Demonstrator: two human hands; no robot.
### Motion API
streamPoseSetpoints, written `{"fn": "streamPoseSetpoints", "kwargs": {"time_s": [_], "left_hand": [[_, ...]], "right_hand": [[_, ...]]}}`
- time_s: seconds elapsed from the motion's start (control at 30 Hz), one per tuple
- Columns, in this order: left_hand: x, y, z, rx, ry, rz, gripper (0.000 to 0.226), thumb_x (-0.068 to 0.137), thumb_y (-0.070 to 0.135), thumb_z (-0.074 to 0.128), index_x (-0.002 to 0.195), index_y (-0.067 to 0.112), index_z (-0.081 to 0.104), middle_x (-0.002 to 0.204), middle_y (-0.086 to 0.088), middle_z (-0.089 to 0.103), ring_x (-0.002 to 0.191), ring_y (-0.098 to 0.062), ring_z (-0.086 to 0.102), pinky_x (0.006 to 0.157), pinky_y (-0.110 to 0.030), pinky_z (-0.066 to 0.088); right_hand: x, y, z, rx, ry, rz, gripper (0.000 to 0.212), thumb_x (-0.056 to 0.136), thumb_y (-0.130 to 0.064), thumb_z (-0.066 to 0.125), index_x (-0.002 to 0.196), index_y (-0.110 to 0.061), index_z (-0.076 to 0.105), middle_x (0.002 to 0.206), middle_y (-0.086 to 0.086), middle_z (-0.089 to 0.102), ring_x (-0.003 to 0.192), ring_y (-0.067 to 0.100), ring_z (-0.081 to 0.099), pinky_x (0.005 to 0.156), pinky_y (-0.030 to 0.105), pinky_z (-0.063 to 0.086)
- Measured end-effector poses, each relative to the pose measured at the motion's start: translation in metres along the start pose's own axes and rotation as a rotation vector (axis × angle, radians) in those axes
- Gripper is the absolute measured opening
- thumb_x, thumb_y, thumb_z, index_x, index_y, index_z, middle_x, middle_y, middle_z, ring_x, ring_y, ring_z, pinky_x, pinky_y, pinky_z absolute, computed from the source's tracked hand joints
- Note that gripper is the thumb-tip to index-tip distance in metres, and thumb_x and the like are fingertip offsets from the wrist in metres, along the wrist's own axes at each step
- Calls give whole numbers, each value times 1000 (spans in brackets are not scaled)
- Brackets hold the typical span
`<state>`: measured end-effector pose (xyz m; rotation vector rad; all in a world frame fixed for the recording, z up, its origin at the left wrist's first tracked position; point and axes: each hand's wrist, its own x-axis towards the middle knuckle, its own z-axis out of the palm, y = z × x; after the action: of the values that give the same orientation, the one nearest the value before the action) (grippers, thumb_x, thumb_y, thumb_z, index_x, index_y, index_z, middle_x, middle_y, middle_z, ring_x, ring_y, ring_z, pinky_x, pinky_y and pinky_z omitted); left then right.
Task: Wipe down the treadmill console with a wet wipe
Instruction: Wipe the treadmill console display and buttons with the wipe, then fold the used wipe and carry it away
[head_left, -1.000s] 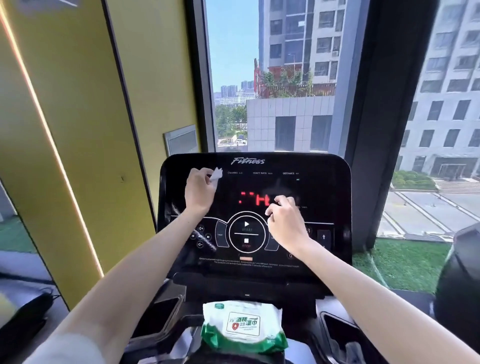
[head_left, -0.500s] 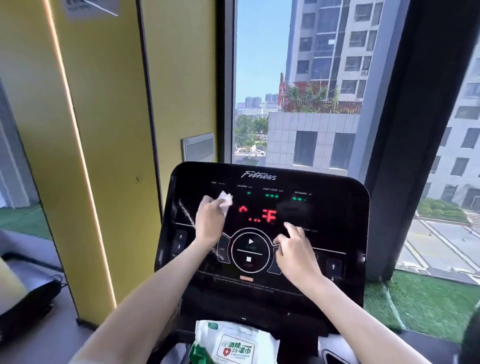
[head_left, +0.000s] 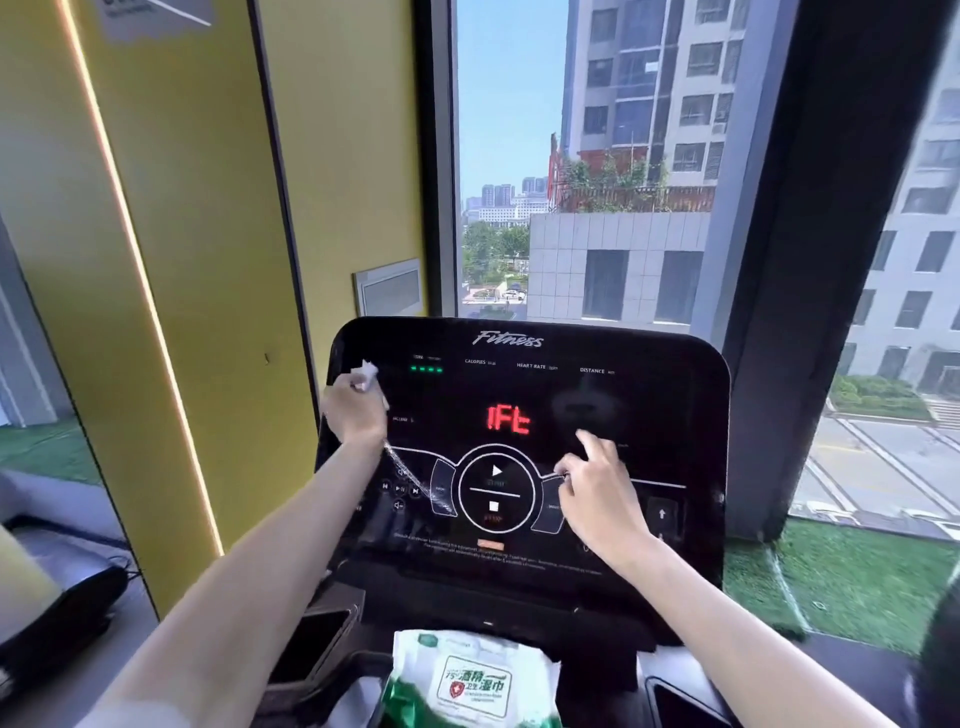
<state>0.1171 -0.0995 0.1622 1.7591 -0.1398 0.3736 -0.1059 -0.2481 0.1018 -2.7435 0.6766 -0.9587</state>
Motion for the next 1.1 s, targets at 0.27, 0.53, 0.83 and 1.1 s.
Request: {"fn": "streamPoseSetpoints", "kwargs": {"time_s": [0.27, 0.53, 0.83, 1.1], "left_hand": [[-10, -11, 7, -406, -357, -473, 28, 78, -12, 51, 90, 9, 64, 83, -6, 60, 67, -13, 54, 52, -23, 51], [-18, -16, -39, -102, -713, -122, 25, 75, -8, 56, 80, 14, 67, 82, -4, 63, 81, -21, 58, 78, -36, 49], [-16, -39, -88, 177, -1014, 143, 27, 74, -6, 55, 89, 11, 70, 88, -12, 64, 78, -16, 55, 73, -28, 46], [-26, -68, -124, 111, -1102, 136, 41, 79, 5, 66, 118, 15, 57, 89, 2, 56, 79, -8, 52, 79, -23, 41]], "right_hand": [[18, -24, 11, 83, -12, -39, 22, 87, -3, 49, 97, -7, 68, 139, 10, 42, 126, 22, 34, 100, 34, 36], [40, -77, 35, 349, -25, -3, 20, 83, -7, 58, 100, -11, 68, 115, 3, 56, 111, 19, 42, 86, 24, 37], [26, -137, 53, 449, -172, 53, 20, 83, -21, 63, 101, -13, 66, 117, 5, 48, 114, 21, 35, 90, 26, 32], [-18, -168, 59, 424, -58, 252, 8, 76, -10, 62, 72, -12, 69, 90, 11, 65, 96, 28, 55, 90, 42, 42]]}}
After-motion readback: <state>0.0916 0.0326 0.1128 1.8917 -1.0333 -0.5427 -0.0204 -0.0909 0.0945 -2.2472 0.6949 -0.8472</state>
